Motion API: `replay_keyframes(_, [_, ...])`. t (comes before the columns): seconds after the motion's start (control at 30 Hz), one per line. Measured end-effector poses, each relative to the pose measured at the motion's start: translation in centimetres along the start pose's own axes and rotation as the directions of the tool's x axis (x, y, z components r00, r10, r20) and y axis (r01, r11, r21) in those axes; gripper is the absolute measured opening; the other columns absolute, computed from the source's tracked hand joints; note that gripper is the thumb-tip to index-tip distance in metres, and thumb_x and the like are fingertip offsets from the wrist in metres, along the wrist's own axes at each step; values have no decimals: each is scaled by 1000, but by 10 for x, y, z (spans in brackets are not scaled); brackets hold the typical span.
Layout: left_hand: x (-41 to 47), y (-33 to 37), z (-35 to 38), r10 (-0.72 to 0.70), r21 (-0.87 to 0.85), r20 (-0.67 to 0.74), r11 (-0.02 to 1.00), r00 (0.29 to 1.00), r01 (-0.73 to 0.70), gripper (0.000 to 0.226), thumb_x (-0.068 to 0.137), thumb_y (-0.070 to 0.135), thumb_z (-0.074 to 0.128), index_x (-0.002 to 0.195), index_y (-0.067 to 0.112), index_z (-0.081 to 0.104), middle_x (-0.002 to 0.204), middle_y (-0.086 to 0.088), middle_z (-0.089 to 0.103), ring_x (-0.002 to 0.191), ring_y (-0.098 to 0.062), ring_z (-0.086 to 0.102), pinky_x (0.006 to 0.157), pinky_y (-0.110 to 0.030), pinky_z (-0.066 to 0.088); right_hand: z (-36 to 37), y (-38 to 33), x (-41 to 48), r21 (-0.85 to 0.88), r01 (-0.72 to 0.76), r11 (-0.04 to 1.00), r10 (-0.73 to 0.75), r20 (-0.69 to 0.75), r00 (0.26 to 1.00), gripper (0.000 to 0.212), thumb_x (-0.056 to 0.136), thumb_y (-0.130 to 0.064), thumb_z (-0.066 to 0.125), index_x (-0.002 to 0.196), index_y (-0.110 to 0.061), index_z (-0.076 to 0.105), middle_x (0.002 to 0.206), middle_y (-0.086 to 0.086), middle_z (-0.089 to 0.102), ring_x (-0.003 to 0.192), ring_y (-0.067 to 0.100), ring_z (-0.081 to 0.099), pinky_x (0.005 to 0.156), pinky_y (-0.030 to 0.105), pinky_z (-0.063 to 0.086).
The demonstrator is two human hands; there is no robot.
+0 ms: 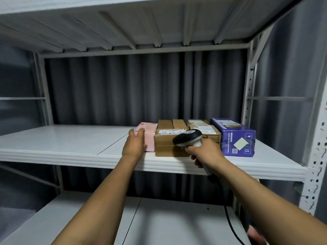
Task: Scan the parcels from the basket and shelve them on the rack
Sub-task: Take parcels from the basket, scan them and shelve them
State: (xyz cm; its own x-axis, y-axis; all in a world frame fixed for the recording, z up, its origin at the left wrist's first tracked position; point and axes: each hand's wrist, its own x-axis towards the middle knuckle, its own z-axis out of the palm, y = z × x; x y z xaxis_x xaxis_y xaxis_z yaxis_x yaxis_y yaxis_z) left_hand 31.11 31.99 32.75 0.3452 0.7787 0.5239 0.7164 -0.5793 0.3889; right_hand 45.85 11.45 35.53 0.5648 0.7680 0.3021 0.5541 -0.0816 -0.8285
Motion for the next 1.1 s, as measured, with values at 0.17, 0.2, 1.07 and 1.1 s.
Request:
replay_keyframes(0.17, [3,-2,5,-25,3,33,1000,999,25,63,89,13,57,143,23,27,152,-16,17,118,-38,47,94,-42,43,-1,6,0,-4,-10,1000,10,14,1000,12,83,-17,66,82,-5,68,65,9,65,46,20,57,45,27,46])
replay_keyframes(0.2, [-1,-1,3,-37,-15,41,999,998,38,61,90,17,55,144,24,26,153,-15,17,121,-38,45,97,-43,42,-2,7,-3,-9,-7,1000,7,15,1000,11,83,-17,67,80,-6,67,65,9,65,47,20,57,46,27,47])
replay_keyframes(1.07, [-397,-132,66,-263,152,613,965,745,215,66,91,34,57,148,17,29,143,-17,38,127,-34,45,104,-36,40,117,139,-244,-255,-216,943,300,360,884,16,82,-26,68,84,-10,65,77,8,71,65,24,64,66,35,53])
replay_keyframes(1.1, [-410,-133,72,-277,147,646,960,711,240,63,92,37,57,146,17,31,142,-18,40,125,-35,47,102,-37,42,119,147,-252,-273,-231,934,324,373,870,14,83,-26,68,82,-12,63,74,6,69,65,23,63,64,33,53])
